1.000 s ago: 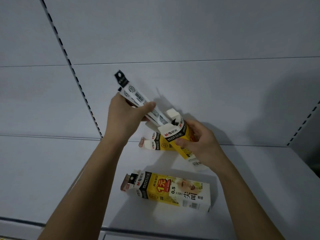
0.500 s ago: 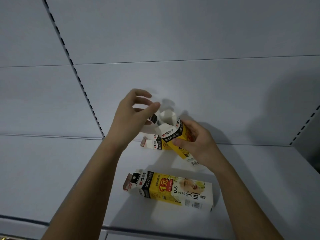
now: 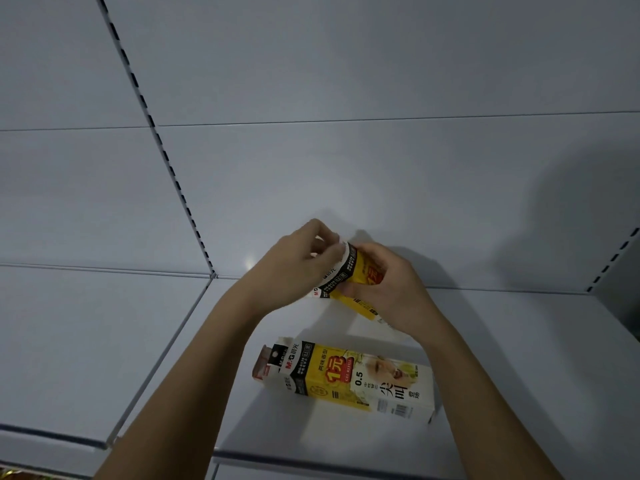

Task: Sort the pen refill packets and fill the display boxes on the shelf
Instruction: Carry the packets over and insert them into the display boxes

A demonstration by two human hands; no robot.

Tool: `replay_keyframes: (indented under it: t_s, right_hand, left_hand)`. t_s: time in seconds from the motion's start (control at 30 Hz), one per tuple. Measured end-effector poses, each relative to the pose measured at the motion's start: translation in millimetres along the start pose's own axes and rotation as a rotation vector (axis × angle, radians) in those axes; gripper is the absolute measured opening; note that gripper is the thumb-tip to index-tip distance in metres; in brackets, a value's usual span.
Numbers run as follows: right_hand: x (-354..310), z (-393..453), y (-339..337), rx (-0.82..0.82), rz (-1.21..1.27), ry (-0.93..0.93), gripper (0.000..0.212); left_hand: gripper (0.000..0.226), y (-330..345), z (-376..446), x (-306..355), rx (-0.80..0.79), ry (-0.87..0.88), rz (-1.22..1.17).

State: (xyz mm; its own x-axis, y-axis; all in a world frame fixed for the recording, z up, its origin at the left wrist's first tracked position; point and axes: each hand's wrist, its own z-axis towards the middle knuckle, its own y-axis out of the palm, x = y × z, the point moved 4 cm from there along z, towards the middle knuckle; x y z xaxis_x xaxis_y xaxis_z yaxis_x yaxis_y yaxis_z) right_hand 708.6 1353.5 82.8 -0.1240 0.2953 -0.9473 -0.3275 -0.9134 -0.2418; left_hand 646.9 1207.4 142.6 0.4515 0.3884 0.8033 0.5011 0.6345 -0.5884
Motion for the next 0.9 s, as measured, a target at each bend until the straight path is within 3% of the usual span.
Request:
replay_keyframes:
  t_s: [0.1,0.23,0.37,0.47,0.67,0.77,0.9]
  right_hand:
    - [0,1,4,-0.009,-0.023,0.025,0.049]
    - [7,0,4,-0.083,-0.27,0.095,0.061]
    - [20,-3,2,-0.268,-0.451,0.166,0.054]
    - [27,-6,7,-0.309,-0.513,0.197,0.051]
    - [11,-5,6,-0.231,-0.579,0.096,0.041]
    - [-9,-6,15,-0.181,-0.652,-0.032,0.033]
    - [-40,-13,54,-0.28,-0.555,-0.135,0.032]
  left_hand:
    - [0.024,11,2,-9,-0.104,-0.037,-0.059]
    - [0.046,6,7,-31,-0.043,0.037,0.051]
    - [0.028,11,5,-68,-0.127,-0.056,0.295]
    - [0.025,18,2,-84,-0.14,-0.104,0.341]
    - [0.035,-9,-21,-83,0.099,-0.11,0.576]
    - [0.047,-33,-53,-85,0.21,-0.225,0.703]
    - [0.055,-68,-116,-103,0.346,-0.391,0.707]
